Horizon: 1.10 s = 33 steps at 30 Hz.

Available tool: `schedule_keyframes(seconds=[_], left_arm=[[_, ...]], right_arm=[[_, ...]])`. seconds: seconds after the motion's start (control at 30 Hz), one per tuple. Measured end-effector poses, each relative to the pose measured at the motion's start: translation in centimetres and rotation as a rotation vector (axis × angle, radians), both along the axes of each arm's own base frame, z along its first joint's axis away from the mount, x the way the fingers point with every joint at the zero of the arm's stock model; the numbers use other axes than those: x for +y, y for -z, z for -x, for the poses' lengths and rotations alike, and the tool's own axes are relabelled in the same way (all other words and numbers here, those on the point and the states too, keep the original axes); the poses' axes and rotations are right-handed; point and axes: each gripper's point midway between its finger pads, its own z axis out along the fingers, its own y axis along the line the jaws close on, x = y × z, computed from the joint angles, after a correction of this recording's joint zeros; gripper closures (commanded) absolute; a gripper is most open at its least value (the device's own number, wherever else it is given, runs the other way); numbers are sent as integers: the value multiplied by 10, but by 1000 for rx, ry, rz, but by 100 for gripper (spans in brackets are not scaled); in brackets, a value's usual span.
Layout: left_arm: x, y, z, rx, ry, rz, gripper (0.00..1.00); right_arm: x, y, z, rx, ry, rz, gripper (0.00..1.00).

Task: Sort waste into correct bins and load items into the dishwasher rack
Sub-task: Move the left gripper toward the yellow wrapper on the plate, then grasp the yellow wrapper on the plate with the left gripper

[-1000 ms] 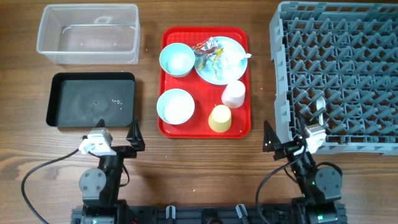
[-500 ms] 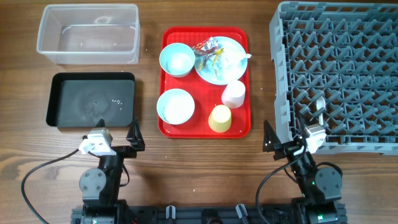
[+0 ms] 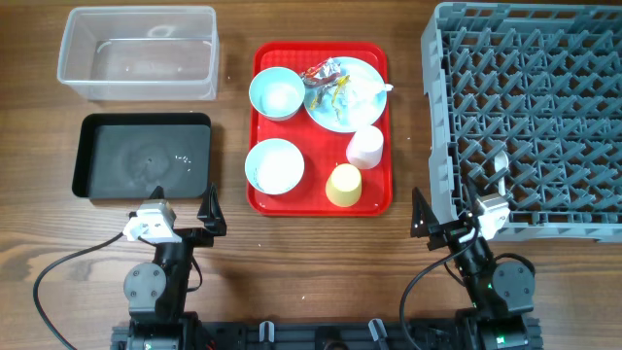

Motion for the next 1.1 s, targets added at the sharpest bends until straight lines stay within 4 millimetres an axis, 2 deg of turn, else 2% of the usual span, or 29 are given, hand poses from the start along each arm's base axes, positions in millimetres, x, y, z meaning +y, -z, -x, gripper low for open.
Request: schedule_keyframes(seconds=[0.1,0.23,0.37,0.47,0.53,0.6,0.63,0.7,0.77,0.83,0.87,0.93,1.0,1.03,1.1], left_arm=[[0,0,0,0,0,0,0],[-2,0,0,-2,9,1,0],[-16,-1,2,5,92,8,0],[-21,-6,10,61,123,13,0],[-23,-21,16,96,134,3,0],[-24,-54,15,92,143,-12,0],[-26,-70,11,100,154,-14,0],[-30,-87,0,152,180,-11,0],[-39,-117,-35,234,232,6,0],[-50,-137,-76,317,290,23,0],[-53,-143,-89,320,301,22,0],[-87,-167,-147,327,399,-13,0],[-124,-167,-181,366,485,-48,0],[-153,-172,-210,361,540,-70,0],[-185,-156,-233,402,597,-91,0]], right_arm=[[0,0,0,0,0,0,0],[2,-13,1,-52,-13,-6,0],[3,-15,2,-61,-20,-3,0],[3,-41,7,-109,-18,55,0],[1,-62,12,-124,-10,89,0],[-2,-92,13,-132,5,115,0],[-2,-97,10,-105,8,124,0],[-2,-101,-2,-19,9,137,0],[1,-101,-24,104,4,154,0],[2,-96,-38,195,-1,166,0],[3,-94,-44,235,-3,171,0],[6,-85,-67,323,-7,177,0],[6,-63,-75,418,-4,158,0],[4,-52,-76,464,3,145,0],[-6,-47,-78,497,22,96,0]])
